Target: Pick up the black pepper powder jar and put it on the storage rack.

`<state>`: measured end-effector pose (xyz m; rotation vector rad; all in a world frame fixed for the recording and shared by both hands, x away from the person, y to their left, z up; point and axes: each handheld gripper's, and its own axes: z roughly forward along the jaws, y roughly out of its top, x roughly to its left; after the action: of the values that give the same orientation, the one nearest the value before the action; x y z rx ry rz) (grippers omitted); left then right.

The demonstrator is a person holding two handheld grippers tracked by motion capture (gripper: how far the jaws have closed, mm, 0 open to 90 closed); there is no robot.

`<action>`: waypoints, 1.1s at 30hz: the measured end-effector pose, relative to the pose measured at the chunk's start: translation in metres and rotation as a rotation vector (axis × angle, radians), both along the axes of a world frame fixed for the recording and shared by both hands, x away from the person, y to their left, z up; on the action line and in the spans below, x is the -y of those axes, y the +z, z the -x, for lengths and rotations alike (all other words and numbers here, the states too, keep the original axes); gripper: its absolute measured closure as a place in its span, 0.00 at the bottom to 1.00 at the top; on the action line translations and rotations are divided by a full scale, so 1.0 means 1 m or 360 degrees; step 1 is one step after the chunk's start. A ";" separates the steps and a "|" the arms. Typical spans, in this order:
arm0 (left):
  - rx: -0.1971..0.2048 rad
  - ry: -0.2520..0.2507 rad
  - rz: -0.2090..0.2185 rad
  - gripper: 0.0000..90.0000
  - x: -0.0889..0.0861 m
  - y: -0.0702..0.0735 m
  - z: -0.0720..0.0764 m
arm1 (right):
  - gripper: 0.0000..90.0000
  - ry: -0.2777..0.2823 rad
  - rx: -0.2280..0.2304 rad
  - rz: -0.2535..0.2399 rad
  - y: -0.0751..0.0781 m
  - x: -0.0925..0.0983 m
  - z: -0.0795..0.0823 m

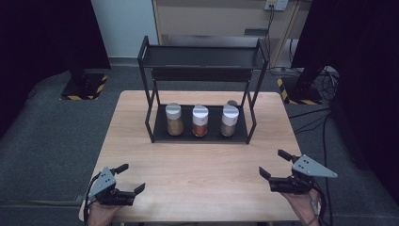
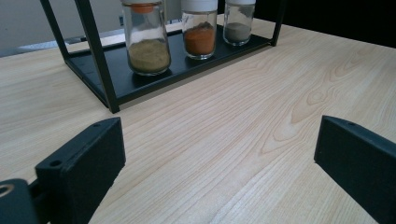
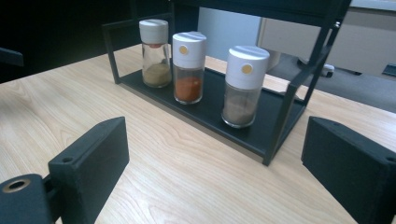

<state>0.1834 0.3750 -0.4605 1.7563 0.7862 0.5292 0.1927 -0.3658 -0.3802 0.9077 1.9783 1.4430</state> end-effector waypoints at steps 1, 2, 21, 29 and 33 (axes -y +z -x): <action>0.0001 -0.0001 -0.0001 0.01 0.000 0.000 0.000 | 0.09 -0.0004 0.0000 -0.0006 -0.002 0.001 0.001; 0.0002 -0.0001 -0.0001 0.01 0.000 0.000 0.000 | 0.09 -0.0006 -0.0011 -0.0011 -0.004 0.003 0.003; 0.0006 -0.0004 0.0007 0.01 -0.001 0.000 0.000 | 0.09 -0.0043 -0.0073 0.0008 -0.030 0.015 0.009; 0.0012 -0.0016 0.0026 0.01 -0.002 -0.002 0.000 | 0.09 -0.0036 -0.0046 -0.0004 -0.036 0.017 0.009; 0.0015 -0.0023 0.0029 0.01 -0.002 -0.002 0.000 | 0.09 -0.0024 -0.0050 -0.0002 -0.039 0.018 0.006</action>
<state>0.1836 0.3769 -0.4622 1.7402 0.7691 0.5188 0.1865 -0.3835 -0.4195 0.9497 1.9893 1.4297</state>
